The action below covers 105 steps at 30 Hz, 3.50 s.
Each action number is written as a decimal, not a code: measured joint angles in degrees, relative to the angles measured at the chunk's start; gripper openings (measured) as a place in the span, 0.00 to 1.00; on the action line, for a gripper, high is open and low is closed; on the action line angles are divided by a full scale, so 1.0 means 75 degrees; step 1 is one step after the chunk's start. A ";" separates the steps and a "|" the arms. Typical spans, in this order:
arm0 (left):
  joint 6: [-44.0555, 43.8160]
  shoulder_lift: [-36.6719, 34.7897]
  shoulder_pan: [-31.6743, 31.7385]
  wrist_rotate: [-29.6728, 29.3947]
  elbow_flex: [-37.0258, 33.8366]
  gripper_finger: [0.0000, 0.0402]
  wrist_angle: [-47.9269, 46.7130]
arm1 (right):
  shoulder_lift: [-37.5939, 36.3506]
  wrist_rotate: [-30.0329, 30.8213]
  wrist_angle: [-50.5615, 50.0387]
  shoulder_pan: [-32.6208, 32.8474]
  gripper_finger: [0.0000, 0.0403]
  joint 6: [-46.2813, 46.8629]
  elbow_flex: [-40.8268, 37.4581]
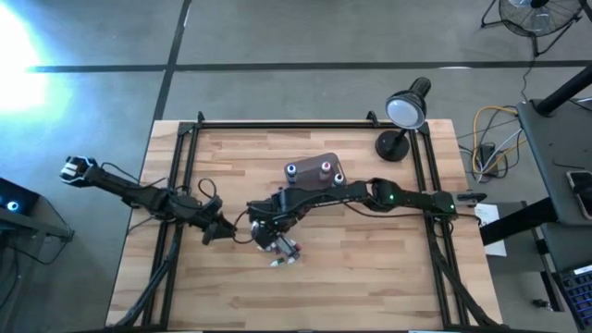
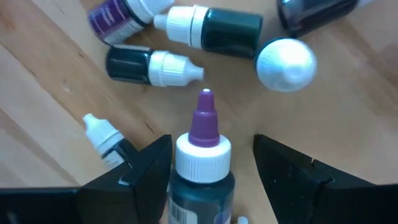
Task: Pick & Place food coloring
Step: Put the big purple food coloring bottle into the black transparent bin
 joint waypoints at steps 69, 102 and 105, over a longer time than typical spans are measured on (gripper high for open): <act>-0.0154 0.0259 0.0003 -0.0015 -0.0020 0.38 0.0370 | -0.1365 0.9093 -0.3744 0.3715 0.27 0.9135 -0.3305; -0.0071 0.0259 0.0003 0.0010 -0.0015 0.38 0.0423 | -0.1538 0.6893 -0.3702 0.4142 0.56 0.9184 -0.2766; -0.0073 0.0262 0.0003 0.0008 -0.0015 0.38 0.0423 | -0.1741 0.5761 -0.3366 0.3884 0.56 0.8601 -0.2771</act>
